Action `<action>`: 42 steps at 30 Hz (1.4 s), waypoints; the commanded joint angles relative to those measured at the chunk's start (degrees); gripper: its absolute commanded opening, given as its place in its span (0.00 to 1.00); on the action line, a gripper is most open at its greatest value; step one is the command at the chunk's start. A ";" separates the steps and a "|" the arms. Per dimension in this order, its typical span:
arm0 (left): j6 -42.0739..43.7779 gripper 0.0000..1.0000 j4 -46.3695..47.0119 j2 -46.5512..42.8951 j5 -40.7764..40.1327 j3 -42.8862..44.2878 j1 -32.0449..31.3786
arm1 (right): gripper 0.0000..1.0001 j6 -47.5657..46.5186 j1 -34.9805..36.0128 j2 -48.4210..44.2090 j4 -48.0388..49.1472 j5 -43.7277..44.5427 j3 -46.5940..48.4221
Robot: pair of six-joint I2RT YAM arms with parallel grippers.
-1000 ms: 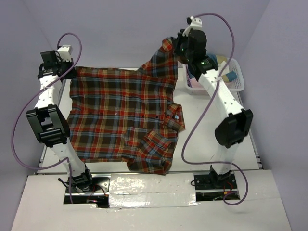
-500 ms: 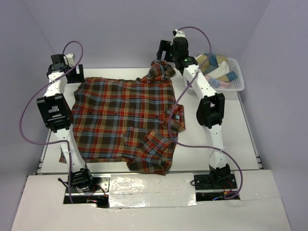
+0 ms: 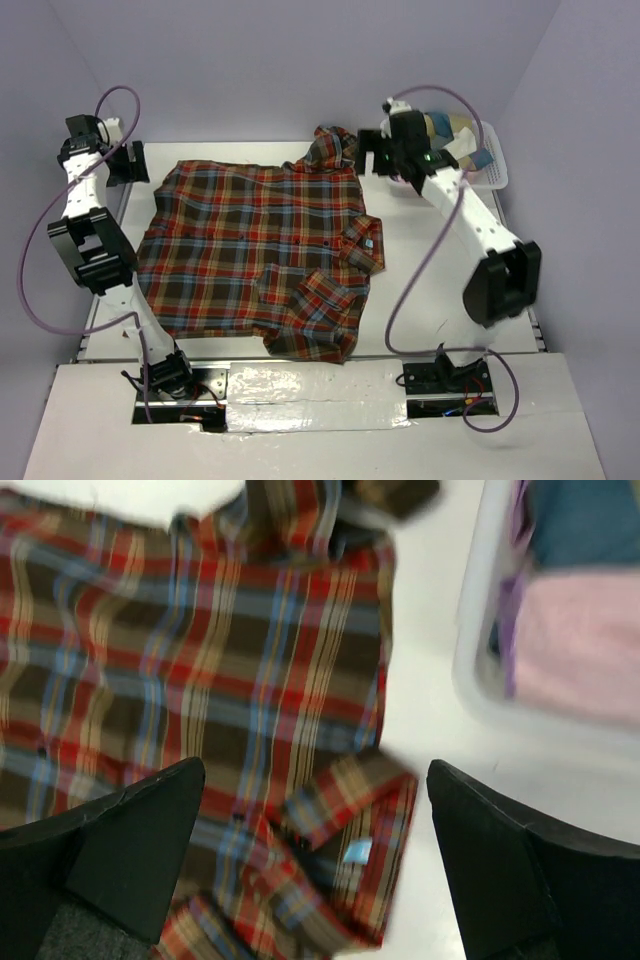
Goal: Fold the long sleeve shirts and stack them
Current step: Flatten the shirt out, then fold the shirt
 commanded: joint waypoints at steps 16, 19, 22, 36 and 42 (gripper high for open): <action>9.50 0.95 0.06 -15.92 -5.61 -38.30 0.78 | 0.92 15.12 0.68 -9.99 12.70 -8.39 -48.22; 9.33 0.94 1.74 -13.90 -7.38 -39.71 0.78 | 0.82 15.99 0.24 -6.39 14.99 -10.32 -47.97; 9.33 0.93 2.36 -11.35 -7.38 -38.14 0.16 | 0.52 16.70 -0.63 -2.52 15.52 -11.21 -44.99; 10.47 0.94 -2.27 -3.09 -2.03 -16.97 -8.89 | 0.43 10.21 -7.93 8.91 6.39 -6.73 -18.35; 18.98 0.99 -3.18 -11.68 -4.65 -21.41 -8.01 | 0.75 1.78 -8.37 0.23 3.92 -4.18 -20.27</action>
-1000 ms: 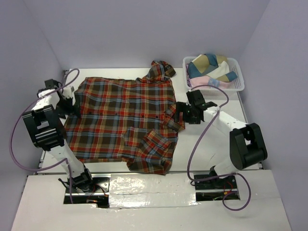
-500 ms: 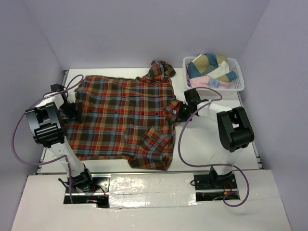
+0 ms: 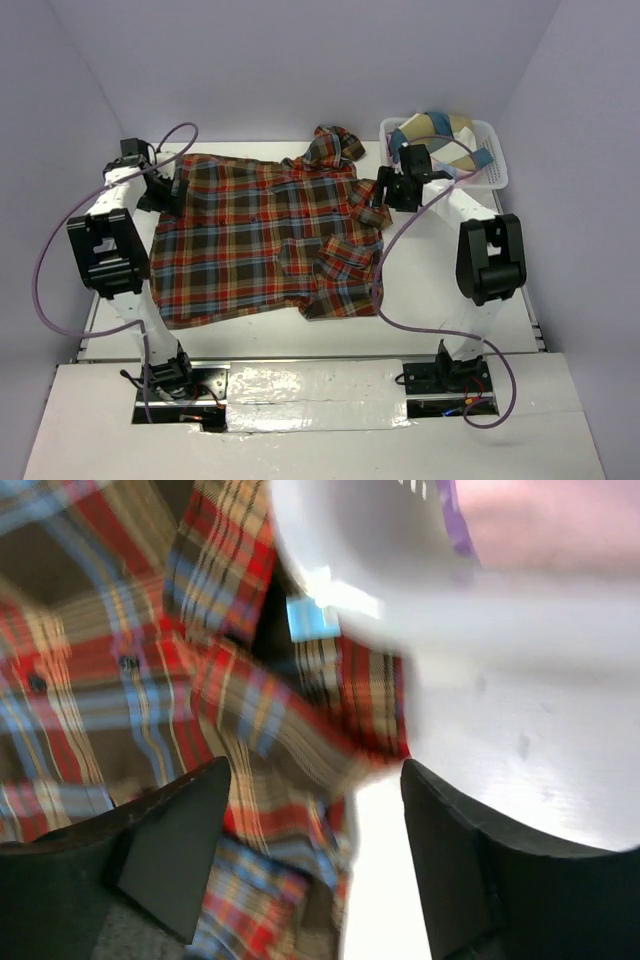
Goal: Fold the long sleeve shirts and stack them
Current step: Fold the shirt
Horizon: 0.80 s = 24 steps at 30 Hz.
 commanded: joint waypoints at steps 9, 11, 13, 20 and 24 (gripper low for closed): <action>42.70 0.85 -14.46 -33.96 3.18 -23.11 -0.92 | 0.80 -6.47 2.42 -31.39 -7.82 -9.09 -19.81; 51.67 0.84 -18.15 -38.12 -0.93 -32.57 -2.52 | 0.80 -5.23 4.19 -36.41 -8.87 -10.51 -21.76; 57.81 0.89 -21.30 -43.05 -3.23 -38.05 -3.84 | 0.80 -3.05 7.52 -39.57 -9.23 -11.22 -24.31; 53.39 0.97 -13.61 -47.99 -10.44 -55.65 -12.63 | 0.81 -0.31 15.97 -39.32 -8.70 -12.71 -28.70; 50.73 0.97 -3.59 -45.53 -16.07 -61.02 -12.90 | 0.81 1.62 17.29 -41.78 -7.38 -13.15 -31.78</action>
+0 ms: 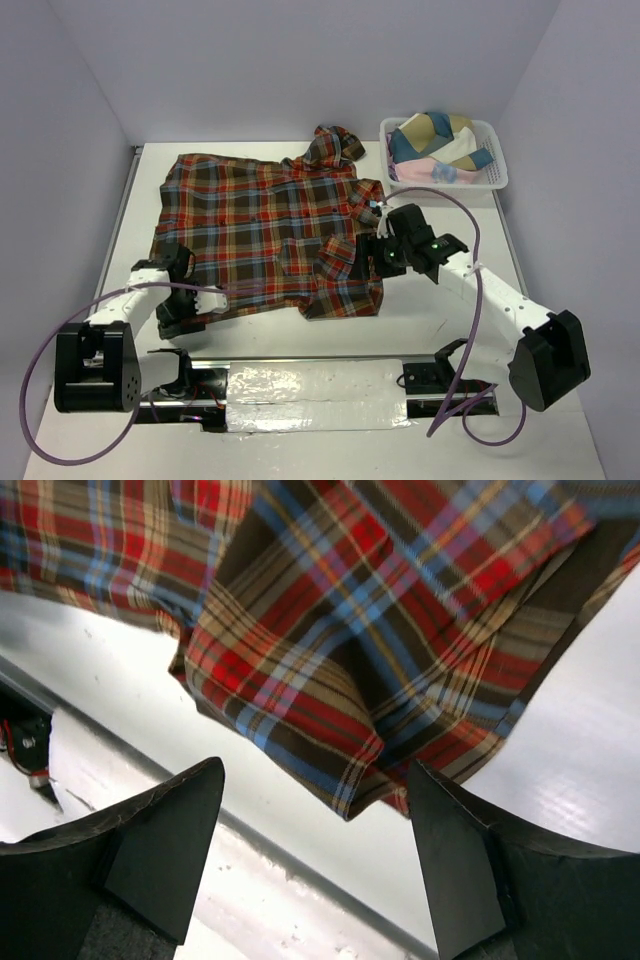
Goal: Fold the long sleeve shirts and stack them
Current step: Fold the shirt
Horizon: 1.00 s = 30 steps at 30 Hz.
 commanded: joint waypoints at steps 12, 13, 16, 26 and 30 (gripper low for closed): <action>-7.86 0.39 19.79 3.63 -5.20 -5.74 -0.26 | 0.93 5.19 2.57 -0.17 8.45 -2.23 -10.76; -7.86 0.29 19.70 2.84 -4.40 -5.92 -0.26 | 0.94 4.92 2.66 1.49 9.24 -1.71 -10.59; -9.96 0.00 19.79 2.57 -2.73 -5.75 -0.26 | 0.94 3.78 2.66 4.49 12.32 -1.00 -9.98; -13.92 0.00 13.47 -0.06 0.70 4.70 -0.26 | 0.00 -0.96 2.39 0.91 12.95 2.85 -8.83; -12.35 0.00 9.95 -3.74 0.35 6.38 -0.26 | 0.00 -4.04 2.39 -4.72 7.94 2.35 -7.25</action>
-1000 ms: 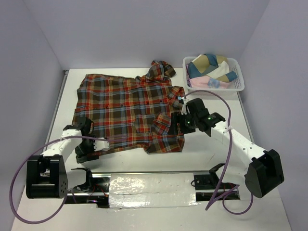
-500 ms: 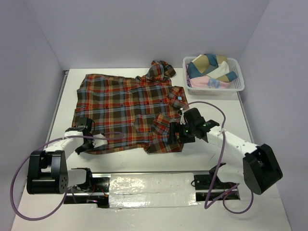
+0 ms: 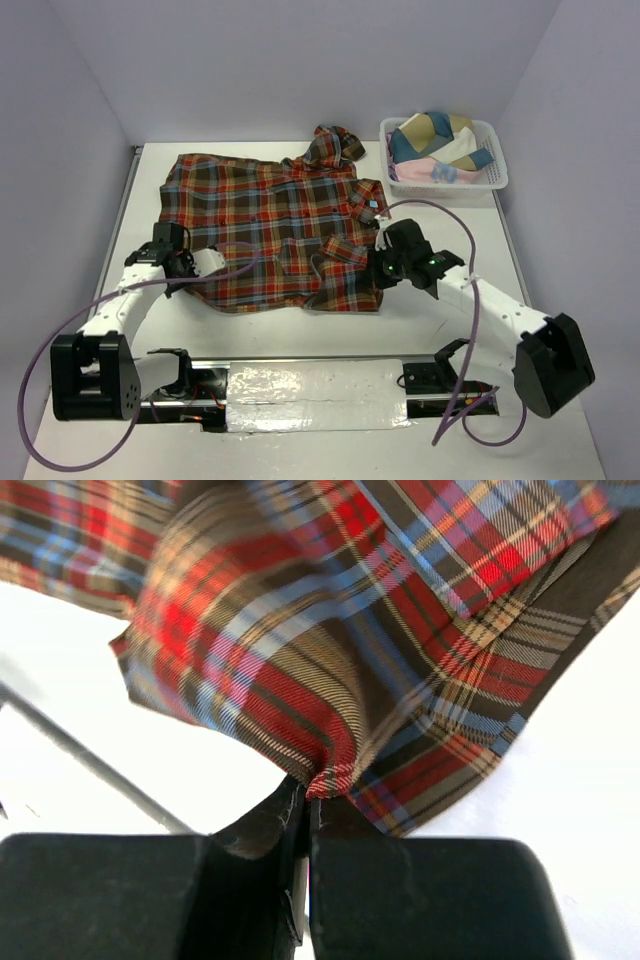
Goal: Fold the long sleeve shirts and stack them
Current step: Fold the shirt
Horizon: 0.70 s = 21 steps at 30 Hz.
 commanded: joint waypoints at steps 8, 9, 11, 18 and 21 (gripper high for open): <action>1.63 0.00 -13.68 -10.31 -1.94 5.35 0.02 | 0.00 -8.02 0.25 -12.33 -17.34 -2.59 12.70; 2.68 0.00 -15.80 -11.64 -2.03 6.14 0.02 | 0.00 -8.55 0.34 -13.92 -17.95 -3.21 13.24; 4.09 0.00 -22.45 -15.49 -2.64 7.90 0.11 | 0.00 -9.43 0.34 -17.78 -19.62 -6.54 14.73; 13.23 0.00 -37.70 -26.41 -0.46 9.57 0.02 | 0.00 -9.78 2.27 -24.92 -26.48 -15.78 16.93; 10.70 0.00 -35.44 -25.11 2.96 11.15 0.02 | 0.00 -12.58 2.27 -23.88 -28.77 -13.15 20.17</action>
